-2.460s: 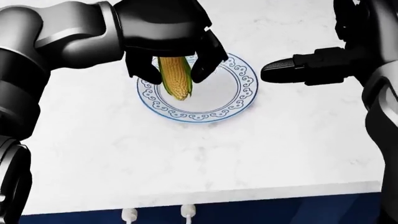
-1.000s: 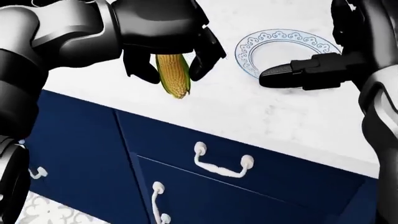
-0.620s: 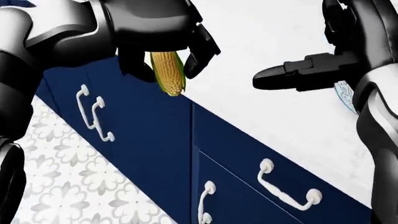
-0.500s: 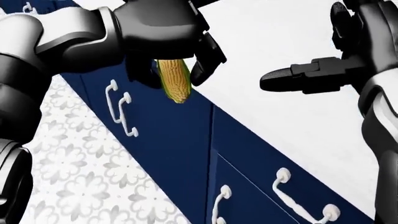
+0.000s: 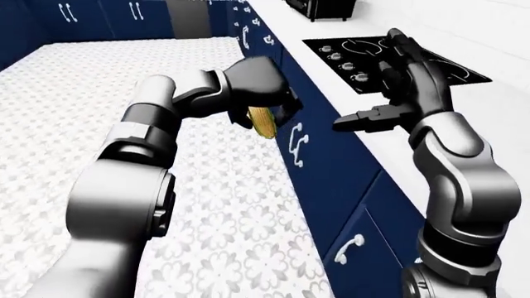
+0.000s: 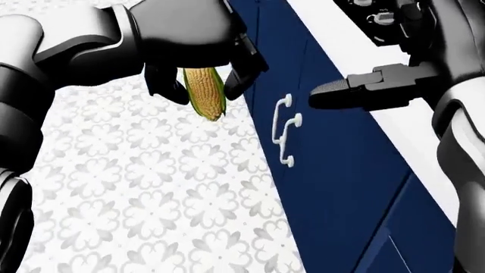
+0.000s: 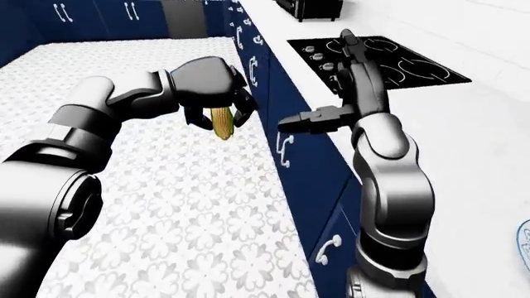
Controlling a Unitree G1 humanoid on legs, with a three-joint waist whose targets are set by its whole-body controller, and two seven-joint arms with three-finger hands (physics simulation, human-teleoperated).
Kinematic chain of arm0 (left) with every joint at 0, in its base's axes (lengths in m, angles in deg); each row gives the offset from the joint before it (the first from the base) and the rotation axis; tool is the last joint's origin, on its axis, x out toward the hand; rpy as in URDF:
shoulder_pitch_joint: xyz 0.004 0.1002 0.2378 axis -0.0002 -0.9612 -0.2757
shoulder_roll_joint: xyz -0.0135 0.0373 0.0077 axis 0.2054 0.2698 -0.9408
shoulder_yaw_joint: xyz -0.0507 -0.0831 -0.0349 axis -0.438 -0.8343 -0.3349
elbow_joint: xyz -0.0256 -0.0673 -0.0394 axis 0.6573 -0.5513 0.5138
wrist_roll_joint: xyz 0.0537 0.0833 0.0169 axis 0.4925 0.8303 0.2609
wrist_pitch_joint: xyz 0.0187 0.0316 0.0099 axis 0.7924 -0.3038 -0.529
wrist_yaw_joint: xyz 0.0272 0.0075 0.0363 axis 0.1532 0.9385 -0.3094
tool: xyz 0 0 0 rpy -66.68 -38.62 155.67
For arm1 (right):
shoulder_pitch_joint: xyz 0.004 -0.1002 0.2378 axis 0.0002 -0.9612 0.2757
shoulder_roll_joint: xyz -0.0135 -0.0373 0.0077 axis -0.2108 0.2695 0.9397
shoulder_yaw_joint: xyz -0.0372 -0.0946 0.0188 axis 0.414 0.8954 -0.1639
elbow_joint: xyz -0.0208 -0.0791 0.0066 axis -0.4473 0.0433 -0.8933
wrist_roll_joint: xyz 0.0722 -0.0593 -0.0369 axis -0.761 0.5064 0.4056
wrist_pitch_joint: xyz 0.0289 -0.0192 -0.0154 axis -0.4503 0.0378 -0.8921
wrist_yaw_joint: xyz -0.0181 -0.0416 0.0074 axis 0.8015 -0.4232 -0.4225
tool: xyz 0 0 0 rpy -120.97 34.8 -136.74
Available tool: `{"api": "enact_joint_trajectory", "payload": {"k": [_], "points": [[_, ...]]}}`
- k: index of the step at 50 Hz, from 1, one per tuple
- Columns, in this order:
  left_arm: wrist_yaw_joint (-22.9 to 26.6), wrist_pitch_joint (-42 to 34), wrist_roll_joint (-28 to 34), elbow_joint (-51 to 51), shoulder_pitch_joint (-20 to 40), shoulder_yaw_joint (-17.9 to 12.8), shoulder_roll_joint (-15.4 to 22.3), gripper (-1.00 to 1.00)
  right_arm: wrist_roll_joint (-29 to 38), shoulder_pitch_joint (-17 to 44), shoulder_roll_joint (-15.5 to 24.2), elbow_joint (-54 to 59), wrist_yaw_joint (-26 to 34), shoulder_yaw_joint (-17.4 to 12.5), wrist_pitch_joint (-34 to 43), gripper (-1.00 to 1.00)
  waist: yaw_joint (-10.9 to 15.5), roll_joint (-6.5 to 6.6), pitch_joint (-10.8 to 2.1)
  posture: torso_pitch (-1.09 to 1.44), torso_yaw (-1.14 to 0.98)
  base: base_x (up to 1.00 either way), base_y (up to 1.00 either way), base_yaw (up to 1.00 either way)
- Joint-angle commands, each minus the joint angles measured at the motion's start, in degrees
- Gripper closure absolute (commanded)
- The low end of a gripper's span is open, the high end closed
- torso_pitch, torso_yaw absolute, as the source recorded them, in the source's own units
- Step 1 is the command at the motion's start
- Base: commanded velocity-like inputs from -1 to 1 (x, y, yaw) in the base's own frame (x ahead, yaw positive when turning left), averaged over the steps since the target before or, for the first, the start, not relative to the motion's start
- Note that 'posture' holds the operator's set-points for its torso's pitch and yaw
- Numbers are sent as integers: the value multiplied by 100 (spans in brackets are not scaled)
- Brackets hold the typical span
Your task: Place the corn on the top rack of the oven.
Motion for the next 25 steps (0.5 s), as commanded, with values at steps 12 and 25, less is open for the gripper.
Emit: {"api": "enact_joint_trajectory", "payload": {"k": [12,25], "points": [[-74,-53,-204,195,237,-108,10,74,36,112,75,-109,-15,-98,-170,-100,-18,209,-213,0,0,0,0,100],[17,-50,-282,211,262,-132,23,74,34,93,70,-148,-11,-94,-147,-100,70,474,-239,0,0,0,0,100]]}}
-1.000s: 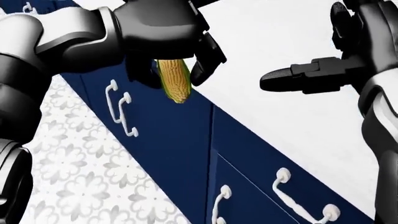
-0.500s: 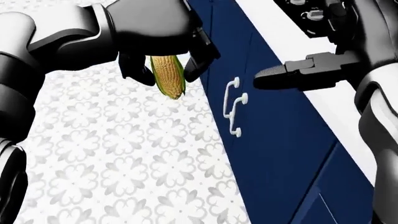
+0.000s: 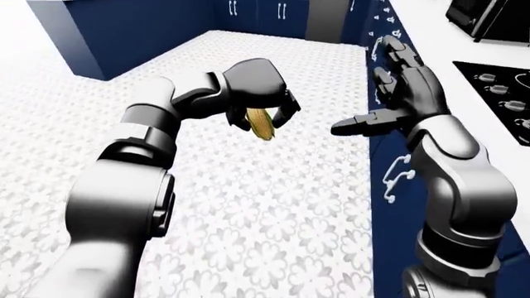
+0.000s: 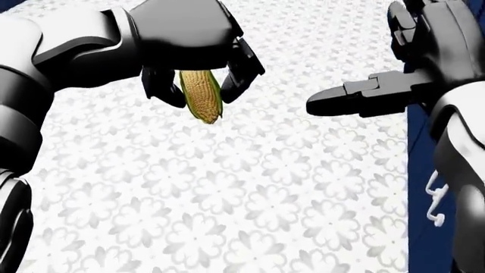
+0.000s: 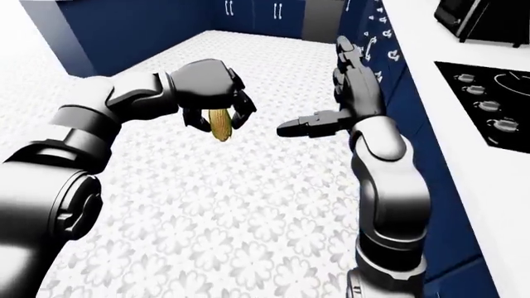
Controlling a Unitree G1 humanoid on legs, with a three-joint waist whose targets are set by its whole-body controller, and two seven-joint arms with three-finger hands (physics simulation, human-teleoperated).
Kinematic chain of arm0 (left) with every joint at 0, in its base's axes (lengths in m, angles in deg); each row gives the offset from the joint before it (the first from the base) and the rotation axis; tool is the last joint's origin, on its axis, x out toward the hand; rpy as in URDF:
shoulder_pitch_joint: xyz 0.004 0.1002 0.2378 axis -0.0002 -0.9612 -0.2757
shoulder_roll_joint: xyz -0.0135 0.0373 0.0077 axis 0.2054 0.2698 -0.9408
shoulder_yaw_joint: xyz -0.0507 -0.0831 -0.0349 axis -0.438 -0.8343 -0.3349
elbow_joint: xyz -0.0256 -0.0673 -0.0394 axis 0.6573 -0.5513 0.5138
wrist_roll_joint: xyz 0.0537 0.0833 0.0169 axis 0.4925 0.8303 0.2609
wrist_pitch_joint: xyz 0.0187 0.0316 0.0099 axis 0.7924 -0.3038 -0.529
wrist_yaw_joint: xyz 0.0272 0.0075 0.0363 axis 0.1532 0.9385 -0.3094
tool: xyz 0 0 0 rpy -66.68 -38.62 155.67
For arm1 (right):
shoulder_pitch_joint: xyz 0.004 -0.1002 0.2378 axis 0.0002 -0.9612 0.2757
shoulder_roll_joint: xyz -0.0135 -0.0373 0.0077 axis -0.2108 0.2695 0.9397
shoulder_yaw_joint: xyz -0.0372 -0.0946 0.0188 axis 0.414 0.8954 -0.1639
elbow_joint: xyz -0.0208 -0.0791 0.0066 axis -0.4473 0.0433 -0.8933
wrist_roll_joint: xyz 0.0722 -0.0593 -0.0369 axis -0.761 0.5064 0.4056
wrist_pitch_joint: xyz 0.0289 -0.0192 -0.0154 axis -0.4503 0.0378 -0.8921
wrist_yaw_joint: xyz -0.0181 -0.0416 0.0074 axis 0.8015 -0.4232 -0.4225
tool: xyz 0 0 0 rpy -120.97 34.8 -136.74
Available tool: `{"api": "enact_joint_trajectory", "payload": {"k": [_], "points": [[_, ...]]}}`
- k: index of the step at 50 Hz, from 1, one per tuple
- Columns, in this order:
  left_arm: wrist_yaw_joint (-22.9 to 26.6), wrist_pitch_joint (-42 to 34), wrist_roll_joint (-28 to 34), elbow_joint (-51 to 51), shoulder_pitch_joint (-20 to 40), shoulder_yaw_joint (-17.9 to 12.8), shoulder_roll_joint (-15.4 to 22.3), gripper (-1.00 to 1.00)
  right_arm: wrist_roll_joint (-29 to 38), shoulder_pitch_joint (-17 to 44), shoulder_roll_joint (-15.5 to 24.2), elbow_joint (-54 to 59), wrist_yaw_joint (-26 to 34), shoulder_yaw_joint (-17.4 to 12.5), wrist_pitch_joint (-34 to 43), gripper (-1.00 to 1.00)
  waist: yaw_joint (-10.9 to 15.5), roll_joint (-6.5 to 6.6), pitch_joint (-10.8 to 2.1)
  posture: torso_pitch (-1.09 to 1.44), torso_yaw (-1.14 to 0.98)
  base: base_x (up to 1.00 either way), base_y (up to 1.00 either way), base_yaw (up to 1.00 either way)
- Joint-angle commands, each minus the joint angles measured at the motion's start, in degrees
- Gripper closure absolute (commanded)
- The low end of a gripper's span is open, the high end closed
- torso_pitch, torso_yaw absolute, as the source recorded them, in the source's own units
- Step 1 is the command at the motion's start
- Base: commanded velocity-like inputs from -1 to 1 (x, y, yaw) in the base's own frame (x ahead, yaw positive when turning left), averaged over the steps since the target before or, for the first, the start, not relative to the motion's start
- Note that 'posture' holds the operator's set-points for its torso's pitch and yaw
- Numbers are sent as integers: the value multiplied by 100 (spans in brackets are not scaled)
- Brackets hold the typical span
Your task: Place the corn on the top rack of the oven.
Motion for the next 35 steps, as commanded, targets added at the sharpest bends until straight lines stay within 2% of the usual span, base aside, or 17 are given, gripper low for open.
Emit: {"api": "enact_joint_trajectory", "payload": {"k": [1,5,7,8,9,10,11,13,21,23,24,25,28,30,35], "points": [[-155,-26,-240,257,286,-123,4,74,69,176,92,-176,-58,-129,-192,-100,-56,-12,-128,0,0,0,0,100],[-223,-31,-206,246,282,-99,16,75,70,170,92,-159,-60,-132,-209,-100,-134,-254,-68,0,0,0,0,100],[-216,-29,-202,247,290,-96,12,74,63,186,100,-176,-60,-143,-191,-100,-130,-476,-91,0,0,0,0,100],[-190,-28,-224,237,312,-115,12,74,66,173,94,-172,-65,-135,-203,-100,-131,-685,-167,0,0,0,0,100],[-182,-25,-230,244,306,-117,11,74,67,184,94,-174,-68,-126,-196,-100,-145,-897,-390,0,0,0,0,100],[-183,-25,-228,253,295,-113,10,74,64,199,99,-176,-66,-129,-180,-100,-194,-560,-92,0,0,0,0,100],[-187,-27,-227,253,292,-112,11,75,64,203,101,-181,-66,-131,-172,-100,-147,-617,-60,0,0,0,0,100],[-170,-25,-241,249,307,-120,11,76,68,203,98,-175,-71,-122,-177,-100,-121,-547,-165,0,0,0,0,100],[-197,-16,-210,251,282,-98,39,76,97,190,85,-158,-63,-84,-182,-100,-154,-37,-136,0,0,0,0,100],[-171,-16,-227,239,302,-114,43,76,107,182,78,-136,-57,-77,-205,-100,-161,134,-150,0,0,0,0,100],[-181,-22,-222,241,300,-111,41,76,110,168,72,-129,-50,-74,-227,-100,-159,254,-170,0,0,0,0,100],[-181,-22,-225,232,308,-115,43,76,113,167,71,-121,-44,-72,-236,-100,-148,434,-230,0,0,0,0,100],[-144,-16,-248,236,322,-129,43,76,123,177,66,-112,-38,-71,-235,-100,-71,300,-204,0,0,0,0,100],[-158,-18,-243,236,309,-121,41,77,130,182,61,-88,-32,-66,-246,-100,-34,152,-226,0,0,0,0,100],[-144,-21,-262,239,311,-128,47,78,155,166,49,-65,-31,-60,-269,-100,-107,-149,-75,0,0,0,0,100]]}}
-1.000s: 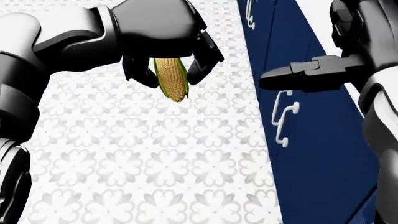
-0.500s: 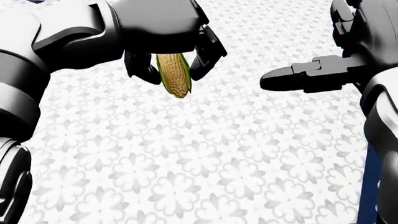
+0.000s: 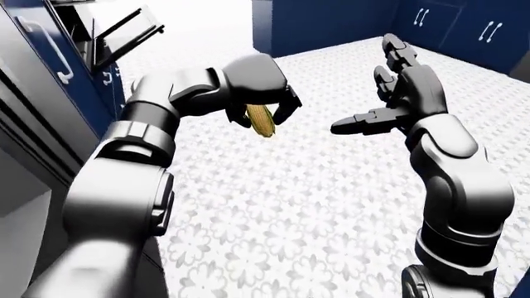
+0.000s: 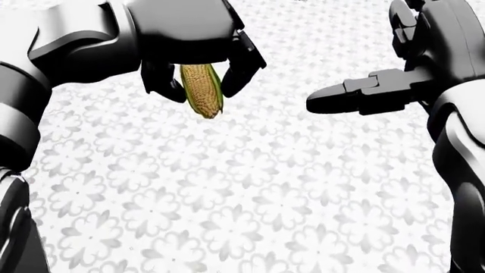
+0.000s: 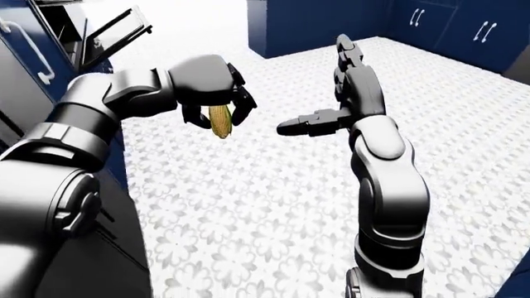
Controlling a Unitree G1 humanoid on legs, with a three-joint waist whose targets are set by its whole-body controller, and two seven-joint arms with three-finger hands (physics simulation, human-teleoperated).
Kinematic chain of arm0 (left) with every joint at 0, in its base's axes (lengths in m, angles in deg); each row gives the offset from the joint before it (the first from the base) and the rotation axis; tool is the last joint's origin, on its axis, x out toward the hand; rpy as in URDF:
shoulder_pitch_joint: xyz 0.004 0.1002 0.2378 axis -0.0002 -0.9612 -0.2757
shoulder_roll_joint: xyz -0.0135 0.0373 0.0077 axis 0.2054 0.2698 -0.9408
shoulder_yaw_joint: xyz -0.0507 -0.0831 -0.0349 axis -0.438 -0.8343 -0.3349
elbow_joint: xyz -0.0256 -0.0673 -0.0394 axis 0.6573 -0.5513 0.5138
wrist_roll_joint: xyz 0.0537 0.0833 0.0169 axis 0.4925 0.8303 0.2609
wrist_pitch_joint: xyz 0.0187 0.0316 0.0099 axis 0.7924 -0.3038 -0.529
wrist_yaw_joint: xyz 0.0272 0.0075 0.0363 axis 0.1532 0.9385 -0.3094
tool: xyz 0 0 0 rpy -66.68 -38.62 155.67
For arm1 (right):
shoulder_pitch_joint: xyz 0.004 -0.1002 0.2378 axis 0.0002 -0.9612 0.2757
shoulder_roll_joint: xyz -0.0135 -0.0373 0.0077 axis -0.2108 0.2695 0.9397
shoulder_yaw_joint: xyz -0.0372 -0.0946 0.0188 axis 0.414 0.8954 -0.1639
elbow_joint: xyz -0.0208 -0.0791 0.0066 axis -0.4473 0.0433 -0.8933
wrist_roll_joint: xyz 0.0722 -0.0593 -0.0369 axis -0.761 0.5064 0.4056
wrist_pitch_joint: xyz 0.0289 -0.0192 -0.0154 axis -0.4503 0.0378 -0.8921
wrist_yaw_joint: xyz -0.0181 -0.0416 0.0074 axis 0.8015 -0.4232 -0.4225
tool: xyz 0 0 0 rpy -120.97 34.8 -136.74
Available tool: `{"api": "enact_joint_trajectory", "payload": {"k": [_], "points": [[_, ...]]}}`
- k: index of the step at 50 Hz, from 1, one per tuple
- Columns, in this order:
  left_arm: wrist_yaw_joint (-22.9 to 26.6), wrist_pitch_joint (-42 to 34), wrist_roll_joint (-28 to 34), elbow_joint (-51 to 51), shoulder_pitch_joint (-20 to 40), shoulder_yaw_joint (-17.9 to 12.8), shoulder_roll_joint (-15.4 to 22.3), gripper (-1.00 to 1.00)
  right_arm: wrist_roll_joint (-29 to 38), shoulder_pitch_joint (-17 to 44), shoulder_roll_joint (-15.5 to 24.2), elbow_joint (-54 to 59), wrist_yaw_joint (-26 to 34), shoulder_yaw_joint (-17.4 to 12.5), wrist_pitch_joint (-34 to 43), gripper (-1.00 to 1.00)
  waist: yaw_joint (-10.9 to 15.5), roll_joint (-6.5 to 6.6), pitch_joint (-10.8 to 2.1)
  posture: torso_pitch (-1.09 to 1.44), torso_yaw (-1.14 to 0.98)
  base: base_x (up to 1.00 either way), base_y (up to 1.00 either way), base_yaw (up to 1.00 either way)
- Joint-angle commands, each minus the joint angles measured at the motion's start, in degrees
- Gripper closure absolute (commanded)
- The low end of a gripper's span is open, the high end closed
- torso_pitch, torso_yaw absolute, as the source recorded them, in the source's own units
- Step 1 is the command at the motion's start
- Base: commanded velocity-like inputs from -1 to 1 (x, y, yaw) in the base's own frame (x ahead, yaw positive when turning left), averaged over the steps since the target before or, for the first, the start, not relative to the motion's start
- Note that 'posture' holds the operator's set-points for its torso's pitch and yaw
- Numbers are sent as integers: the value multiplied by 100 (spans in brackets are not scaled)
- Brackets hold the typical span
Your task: Place the corn on the top rack of the oven.
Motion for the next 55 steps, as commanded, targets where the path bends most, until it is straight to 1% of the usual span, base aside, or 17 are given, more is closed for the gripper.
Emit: {"api": "enact_joint_trajectory", "payload": {"k": [1,3,5,6,8,10,18,20,21,22,23,27,32,33,36,40,55], "points": [[-138,-46,-193,196,262,-95,26,78,54,141,66,-146,-32,-70,-166,-100,-47,7,-142,0,0,0,0,100],[-156,-53,-186,194,264,-90,26,79,60,124,56,-158,-25,-64,-172,-100,-53,-192,-151,0,0,0,0,100],[-144,-55,-196,193,274,-98,28,79,66,111,53,-164,-20,-70,-181,-100,-106,-623,-293,0,0,0,0,100],[-138,-55,-200,198,268,-99,27,79,68,118,50,-178,-21,-67,-163,-100,-84,-320,-194,0,0,0,0,100],[-122,-60,-209,202,270,-102,28,79,76,111,48,-190,-19,-66,-157,-100,-30,-393,-221,0,0,0,0,100],[-124,-66,-216,198,274,-104,25,79,84,121,43,-180,-18,-60,-156,-100,-21,-304,-272,0,0,0,0,100],[-145,-75,-199,182,277,-93,25,80,125,176,47,-95,-26,-66,-168,-100,-130,241,-239,0,0,0,0,91],[-111,-71,-218,181,290,-105,28,80,145,199,66,-108,-28,-53,-118,-100,-216,457,-314,0,0,0,10,27],[-99,-69,-232,183,296,-112,27,80,147,217,59,-117,-41,-70,-89,-100,-171,465,-315,0,0,0,0,0],[-108,-68,-230,188,294,-107,28,80,142,221,52,-108,-50,-90,-92,-100,-248,568,-425,0,0,0,0,0],[-111,-69,-232,185,297,-107,28,80,143,210,49,-105,-64,-102,-99,-100,-299,398,-303,0,0,0,0,0],[-113,-76,-237,191,298,-104,24,80,122,181,32,-94,-82,-105,-127,-100,-302,301,-228,0,0,0,0,0],[-132,-73,-221,179,305,-96,34,80,101,161,29,-109,-87,-100,-141,-100,-254,-131,-147,0,0,0,0,0],[-105,-77,-235,177,317,-106,34,80,100,163,25,-106,-92,-94,-141,-100,-210,-43,-152,0,0,0,0,0],[-90,-81,-242,184,306,-106,29,81,92,178,23,-120,-99,-90,-106,-100,-192,-19,-254,0,0,0,0,0],[-39,-81,-267,177,322,-117,36,80,74,179,21,-97,-97,-90,-134,-100,-180,26,-289,0,0,0,0,0],[-22,-97,-310,185,318,-118,33,81,-44,153,20,-178,-105,-122,-179,-100,-203,51,-355,0,0,0,0,0]]}}
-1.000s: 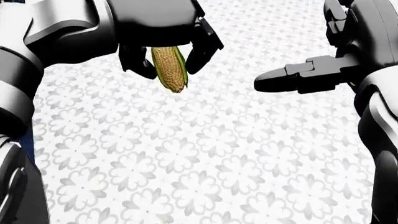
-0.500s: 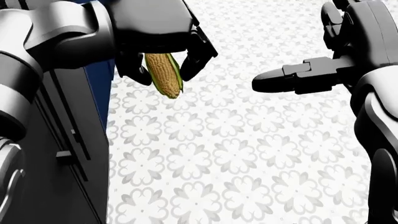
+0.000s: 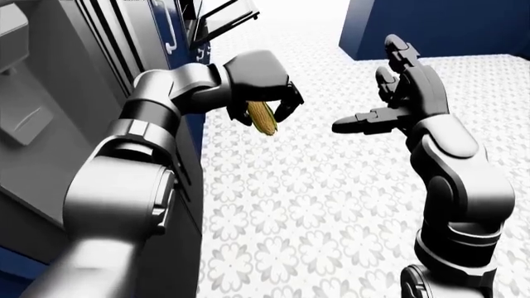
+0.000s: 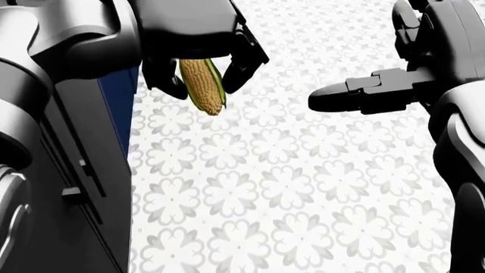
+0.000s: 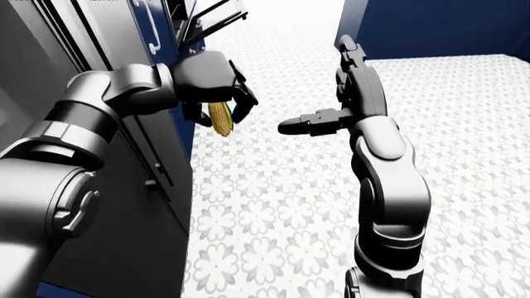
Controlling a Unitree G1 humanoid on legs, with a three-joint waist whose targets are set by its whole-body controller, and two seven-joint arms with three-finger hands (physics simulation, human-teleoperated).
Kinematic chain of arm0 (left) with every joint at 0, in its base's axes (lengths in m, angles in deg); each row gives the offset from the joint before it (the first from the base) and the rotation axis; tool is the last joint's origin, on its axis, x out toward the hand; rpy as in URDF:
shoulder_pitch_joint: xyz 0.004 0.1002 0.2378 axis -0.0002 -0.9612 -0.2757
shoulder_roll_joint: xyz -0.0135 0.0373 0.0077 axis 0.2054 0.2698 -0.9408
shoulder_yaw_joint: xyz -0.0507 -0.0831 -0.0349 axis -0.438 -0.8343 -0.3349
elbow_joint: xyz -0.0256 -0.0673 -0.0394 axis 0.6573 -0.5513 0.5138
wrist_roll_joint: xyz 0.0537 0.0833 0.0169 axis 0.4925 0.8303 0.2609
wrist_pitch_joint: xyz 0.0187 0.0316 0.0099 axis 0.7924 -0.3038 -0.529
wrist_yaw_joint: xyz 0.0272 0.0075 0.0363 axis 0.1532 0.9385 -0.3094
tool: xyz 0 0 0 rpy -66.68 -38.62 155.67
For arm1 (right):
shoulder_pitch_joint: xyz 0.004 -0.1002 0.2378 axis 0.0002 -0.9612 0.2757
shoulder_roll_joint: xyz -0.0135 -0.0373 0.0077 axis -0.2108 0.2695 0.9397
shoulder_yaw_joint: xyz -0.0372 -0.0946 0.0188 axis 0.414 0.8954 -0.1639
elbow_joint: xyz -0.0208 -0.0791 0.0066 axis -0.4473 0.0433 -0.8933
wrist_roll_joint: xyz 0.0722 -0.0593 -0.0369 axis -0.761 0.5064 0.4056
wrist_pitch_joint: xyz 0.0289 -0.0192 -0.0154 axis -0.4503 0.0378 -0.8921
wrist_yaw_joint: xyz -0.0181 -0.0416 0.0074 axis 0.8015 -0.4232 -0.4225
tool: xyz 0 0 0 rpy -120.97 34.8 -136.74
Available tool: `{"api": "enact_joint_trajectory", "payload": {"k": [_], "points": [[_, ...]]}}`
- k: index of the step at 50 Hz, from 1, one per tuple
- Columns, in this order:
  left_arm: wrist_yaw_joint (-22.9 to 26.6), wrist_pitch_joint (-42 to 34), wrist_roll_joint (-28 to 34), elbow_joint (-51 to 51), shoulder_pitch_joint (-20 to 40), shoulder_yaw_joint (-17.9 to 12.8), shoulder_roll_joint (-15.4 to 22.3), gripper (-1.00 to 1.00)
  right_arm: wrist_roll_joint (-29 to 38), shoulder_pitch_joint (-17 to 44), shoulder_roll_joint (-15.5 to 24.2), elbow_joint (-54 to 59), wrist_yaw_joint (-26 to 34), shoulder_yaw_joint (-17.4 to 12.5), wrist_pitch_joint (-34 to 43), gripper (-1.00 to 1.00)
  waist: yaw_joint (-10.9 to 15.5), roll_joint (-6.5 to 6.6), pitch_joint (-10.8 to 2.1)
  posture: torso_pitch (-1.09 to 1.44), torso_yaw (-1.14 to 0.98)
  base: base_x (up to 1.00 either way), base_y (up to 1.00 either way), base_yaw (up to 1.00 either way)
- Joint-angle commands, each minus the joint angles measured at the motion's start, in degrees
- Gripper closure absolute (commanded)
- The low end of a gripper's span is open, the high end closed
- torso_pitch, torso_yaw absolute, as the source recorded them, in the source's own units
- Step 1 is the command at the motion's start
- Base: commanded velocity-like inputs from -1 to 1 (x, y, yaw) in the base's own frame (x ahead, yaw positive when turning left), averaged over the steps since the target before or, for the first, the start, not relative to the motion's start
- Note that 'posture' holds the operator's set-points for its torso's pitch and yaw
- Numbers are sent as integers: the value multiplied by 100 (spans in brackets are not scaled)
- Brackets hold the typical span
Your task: Place the corn on the top rack of the oven.
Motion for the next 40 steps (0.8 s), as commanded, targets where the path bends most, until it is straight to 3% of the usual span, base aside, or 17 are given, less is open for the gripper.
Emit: {"api": "enact_joint_trajectory", "payload": {"k": [1,11,12,18,21,24,25,26,27,34,37,39,40], "points": [[-122,-49,-181,200,250,-106,58,81,-9,165,62,-190,-17,-57,-195,-100,-5,-12,-194,0,0,0,0,0],[-111,-49,-192,195,270,-107,62,80,-57,194,90,-204,-16,-49,-179,-100,-23,-2,-161,0,0,2,0,0],[-102,-51,-197,193,276,-109,61,80,-68,208,90,-227,-17,-53,-150,-100,-18,45,-236,0,0,5,0,0],[-40,-44,-239,206,294,-126,68,81,-85,198,94,-251,-19,-38,-172,-100,3,80,-28,0,0,20,0,0],[-10,-40,-260,203,313,-133,78,80,-87,172,89,-227,-14,-38,-222,-100,33,-49,-8,0,0,35,0,0],[-8,-48,-261,199,310,-126,74,80,-90,178,87,-237,-12,-31,-208,-100,69,-364,-57,0,0,37,0,0],[-13,-47,-260,199,310,-124,76,80,-90,179,87,-241,-13,-30,-204,-100,23,-211,-30,0,0,38,0,0],[-34,-49,-254,196,308,-119,76,80,-90,181,87,-238,-7,-18,-206,-100,63,-314,4,0,0,38,0,0],[-42,-48,-248,194,309,-114,78,79,-89,179,84,-234,-7,-17,-213,-100,28,-303,16,0,0,37,0,0],[-25,-55,-263,204,302,-116,73,79,-78,176,84,-267,4,-10,-185,-100,-16,2,41,0,0,37,0,0],[-30,-64,-266,193,303,-117,67,80,-71,185,85,-245,11,-5,-192,-100,-86,274,-26,0,0,38,0,0],[-36,-62,-265,193,299,-116,70,80,-68,197,85,-262,10,-5,-163,-100,-119,615,-141,0,0,37,0,0],[-19,-58,-275,192,309,-124,75,79,-65,199,86,-261,12,-4,-163,-100,-62,349,-58,0,0,38,0,0]]}}
